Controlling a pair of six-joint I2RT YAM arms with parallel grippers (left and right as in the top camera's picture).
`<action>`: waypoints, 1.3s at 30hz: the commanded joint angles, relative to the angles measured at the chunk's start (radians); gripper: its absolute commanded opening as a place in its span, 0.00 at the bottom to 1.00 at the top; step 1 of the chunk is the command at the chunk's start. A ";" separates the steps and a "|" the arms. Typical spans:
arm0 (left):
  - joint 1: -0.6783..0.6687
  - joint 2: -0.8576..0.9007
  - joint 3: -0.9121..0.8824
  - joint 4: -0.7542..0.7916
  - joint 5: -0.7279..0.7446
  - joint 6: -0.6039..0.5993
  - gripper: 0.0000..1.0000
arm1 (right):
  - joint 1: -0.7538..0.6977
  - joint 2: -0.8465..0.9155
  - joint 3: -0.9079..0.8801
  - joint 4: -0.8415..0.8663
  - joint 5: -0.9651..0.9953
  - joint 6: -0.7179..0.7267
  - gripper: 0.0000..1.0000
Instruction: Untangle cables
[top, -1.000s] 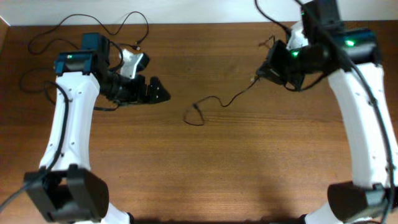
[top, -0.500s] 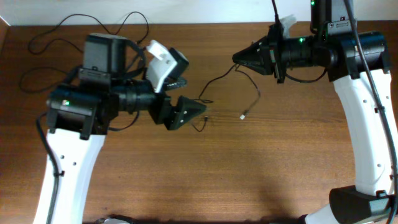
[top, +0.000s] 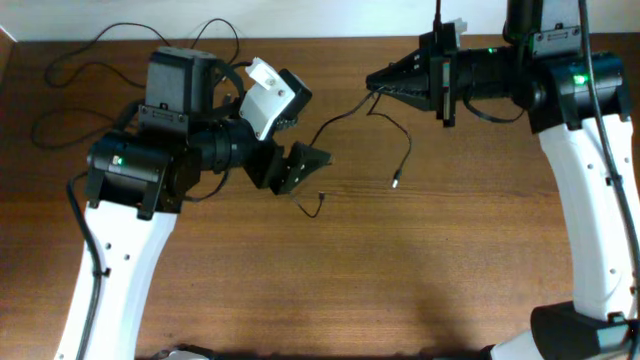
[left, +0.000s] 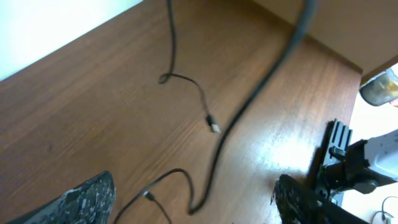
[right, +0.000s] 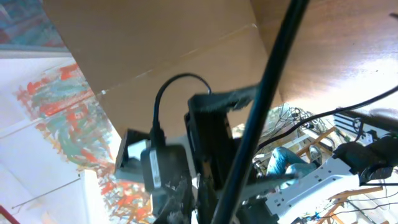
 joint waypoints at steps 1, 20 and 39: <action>-0.003 0.008 0.010 0.048 0.097 0.008 0.80 | 0.048 -0.051 0.007 0.003 0.060 0.018 0.04; -0.003 0.001 0.012 0.077 0.175 -0.018 0.38 | 0.126 -0.051 0.007 0.003 0.201 0.031 0.04; -0.003 -0.004 0.012 0.103 0.227 -0.018 0.41 | 0.131 -0.051 0.007 -0.055 0.220 -0.063 0.04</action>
